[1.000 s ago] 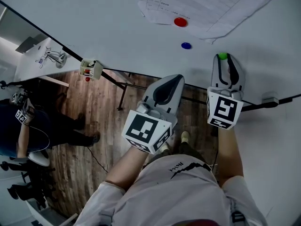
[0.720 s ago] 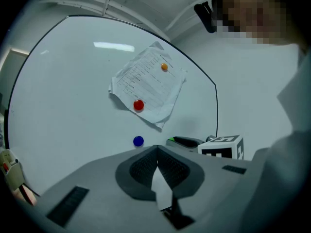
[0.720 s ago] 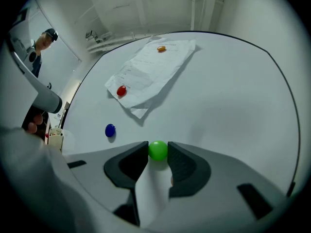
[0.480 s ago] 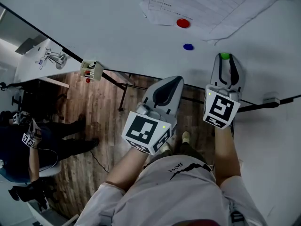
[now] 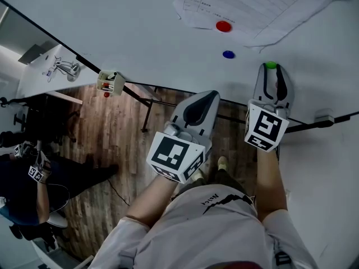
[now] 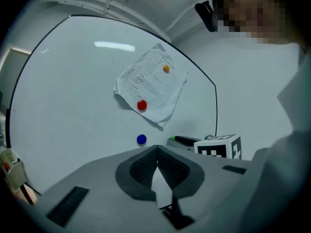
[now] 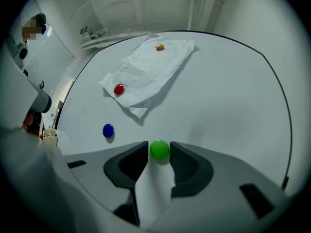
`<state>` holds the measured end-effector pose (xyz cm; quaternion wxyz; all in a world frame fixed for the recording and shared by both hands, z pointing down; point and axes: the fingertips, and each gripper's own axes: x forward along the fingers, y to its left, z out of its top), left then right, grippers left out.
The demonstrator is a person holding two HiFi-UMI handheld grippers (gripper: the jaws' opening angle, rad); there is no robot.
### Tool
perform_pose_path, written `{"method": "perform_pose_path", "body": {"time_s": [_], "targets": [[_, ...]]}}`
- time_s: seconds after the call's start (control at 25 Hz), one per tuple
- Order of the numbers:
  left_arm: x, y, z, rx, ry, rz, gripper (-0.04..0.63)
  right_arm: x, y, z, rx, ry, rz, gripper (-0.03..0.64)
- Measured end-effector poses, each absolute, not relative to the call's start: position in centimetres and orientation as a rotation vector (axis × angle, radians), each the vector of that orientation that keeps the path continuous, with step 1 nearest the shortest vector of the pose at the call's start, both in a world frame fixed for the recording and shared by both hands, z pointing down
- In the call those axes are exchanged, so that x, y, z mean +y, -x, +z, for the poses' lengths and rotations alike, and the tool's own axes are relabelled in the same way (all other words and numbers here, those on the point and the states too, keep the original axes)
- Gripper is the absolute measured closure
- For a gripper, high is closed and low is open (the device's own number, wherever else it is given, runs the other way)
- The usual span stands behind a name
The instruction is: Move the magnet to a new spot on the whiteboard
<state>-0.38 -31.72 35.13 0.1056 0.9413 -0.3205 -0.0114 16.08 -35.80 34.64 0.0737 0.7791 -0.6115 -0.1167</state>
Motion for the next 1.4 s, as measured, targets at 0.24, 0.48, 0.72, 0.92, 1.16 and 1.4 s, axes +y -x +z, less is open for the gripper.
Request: {"method": "perform_pose_path", "body": {"time_s": [0.24, 0.48, 0.72, 0.92, 1.16, 1.4], "targets": [[-31.1, 0.5, 35.2, -0.937, -2.775, -0.038, 0.586, -34.6, -16.3, 35.2, -1.851, -2.320, -0.306, 0.485], [-30.0, 0.4, 35.1, -0.935, -2.779, -0.043, 0.586, -32.8, -16.1, 35.1, -1.926, -2.312, -0.240, 0.485], [-28.3, 0.2, 35.0, -0.919, -2.786, -0.048, 0.586, -30.4, -14.4, 35.8, -2.012, -2.252, -0.181, 0.485], [-26.5, -0.4, 34.5, -0.890, -2.798, -0.058, 0.586, -28.1, -12.6, 35.9, -2.115, -2.192, -0.119, 0.503], [-24.7, -0.5, 33.9, -0.867, -2.814, -0.070, 0.586, -25.7, -10.7, 35.3, -2.245, -2.139, -0.039, 0.549], [-23.6, 0.1, 33.4, -0.886, -2.812, -0.083, 0.586, -24.2, -9.0, 35.2, -2.348, -2.080, 0.040, 0.584]]}}
